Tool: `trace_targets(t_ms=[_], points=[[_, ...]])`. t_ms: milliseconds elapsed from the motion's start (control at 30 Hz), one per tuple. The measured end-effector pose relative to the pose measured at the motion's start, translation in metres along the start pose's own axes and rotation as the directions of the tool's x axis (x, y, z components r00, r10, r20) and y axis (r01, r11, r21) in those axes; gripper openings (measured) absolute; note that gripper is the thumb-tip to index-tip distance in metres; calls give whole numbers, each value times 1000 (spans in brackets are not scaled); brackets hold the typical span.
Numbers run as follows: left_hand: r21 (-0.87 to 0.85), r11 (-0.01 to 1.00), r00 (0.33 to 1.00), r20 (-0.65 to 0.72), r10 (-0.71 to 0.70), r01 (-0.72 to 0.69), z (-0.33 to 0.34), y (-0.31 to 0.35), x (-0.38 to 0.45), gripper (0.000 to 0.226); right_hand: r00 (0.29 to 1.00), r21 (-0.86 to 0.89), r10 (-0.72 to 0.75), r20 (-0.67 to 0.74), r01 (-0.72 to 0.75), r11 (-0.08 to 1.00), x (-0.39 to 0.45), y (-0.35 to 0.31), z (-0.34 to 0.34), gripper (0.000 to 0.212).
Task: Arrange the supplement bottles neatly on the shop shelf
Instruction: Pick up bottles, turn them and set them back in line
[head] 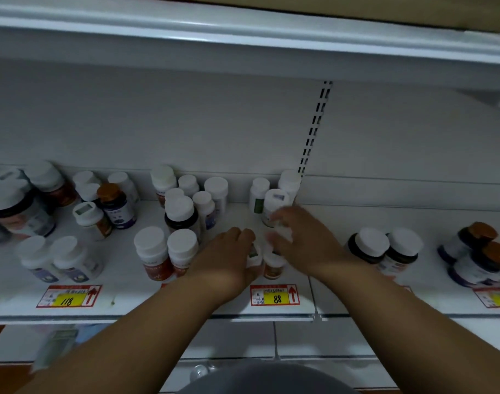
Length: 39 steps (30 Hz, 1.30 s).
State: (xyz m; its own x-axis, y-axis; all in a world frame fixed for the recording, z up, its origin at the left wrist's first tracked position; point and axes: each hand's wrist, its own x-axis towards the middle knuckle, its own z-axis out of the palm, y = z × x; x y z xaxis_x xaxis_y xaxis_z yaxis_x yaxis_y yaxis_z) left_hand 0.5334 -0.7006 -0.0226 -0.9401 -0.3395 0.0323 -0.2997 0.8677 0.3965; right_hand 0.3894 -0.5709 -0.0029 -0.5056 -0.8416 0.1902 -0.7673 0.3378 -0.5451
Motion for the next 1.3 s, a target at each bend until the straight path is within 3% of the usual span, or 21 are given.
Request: trace_targets(t_ms=[67,100,200,267,633,700,800,867,933,1000,1067,1133,1200,1267,1300], points=[[11,1000,999,-41,12,-12,-3,1,-1,63,986,-63,18,-165,-29,998,26,1,-11,36],[7,1000,998,-64,17,-17,-5,2,-1,64,986,-138,42,-164,-65,988,39,2,-15,36],[-39,999,991,-132,13,-19,-11,7,1,61,994,-371,102,43,-79,925,65,5,-10,39],[-86,996,987,-158,-4,-10,-15,10,2,58,990,-432,106,90,-57,900,67,7,0,40],[-301,954,967,-237,-90,15,-13,15,1,43,997,-424,39,70,-6,906,65,19,-3,41],[-325,945,956,-266,-119,27,-11,14,2,46,998,-302,69,-10,-69,951,61,15,-14,45],[-367,928,929,-320,-186,59,-15,16,7,65,970,100,200,-137,-188,977,50,-3,-39,44],[-400,915,925,-327,-196,53,-20,24,11,76,958,402,274,-80,-221,889,39,-18,-56,40],[-477,879,928,-325,-181,4,-26,37,11,65,948,600,316,-22,-240,763,26,-31,-71,49],[-612,790,937,-299,-183,-41,-31,53,9,46,950,601,311,-31,-231,765,15,-38,-83,58],[-763,646,953,-204,-223,-13,-34,67,6,32,955,620,292,-49,-200,759,5,-39,-91,50],[-927,371,967,-39,-253,60,-32,79,4,35,965,705,261,-38,-159,691,-3,-36,-95,29],[-989,108,981,82,-175,102,-29,91,3,45,973,771,230,-12,-138,622,-12,-31,-100,20],[-994,15,987,104,-118,107,-25,101,1,60,976,766,216,-23,-122,631,-19,-29,-107,19],[-995,30,988,92,-122,96,-23,105,-1,61,976,743,215,-45,-111,660,-22,-29,-109,22]])
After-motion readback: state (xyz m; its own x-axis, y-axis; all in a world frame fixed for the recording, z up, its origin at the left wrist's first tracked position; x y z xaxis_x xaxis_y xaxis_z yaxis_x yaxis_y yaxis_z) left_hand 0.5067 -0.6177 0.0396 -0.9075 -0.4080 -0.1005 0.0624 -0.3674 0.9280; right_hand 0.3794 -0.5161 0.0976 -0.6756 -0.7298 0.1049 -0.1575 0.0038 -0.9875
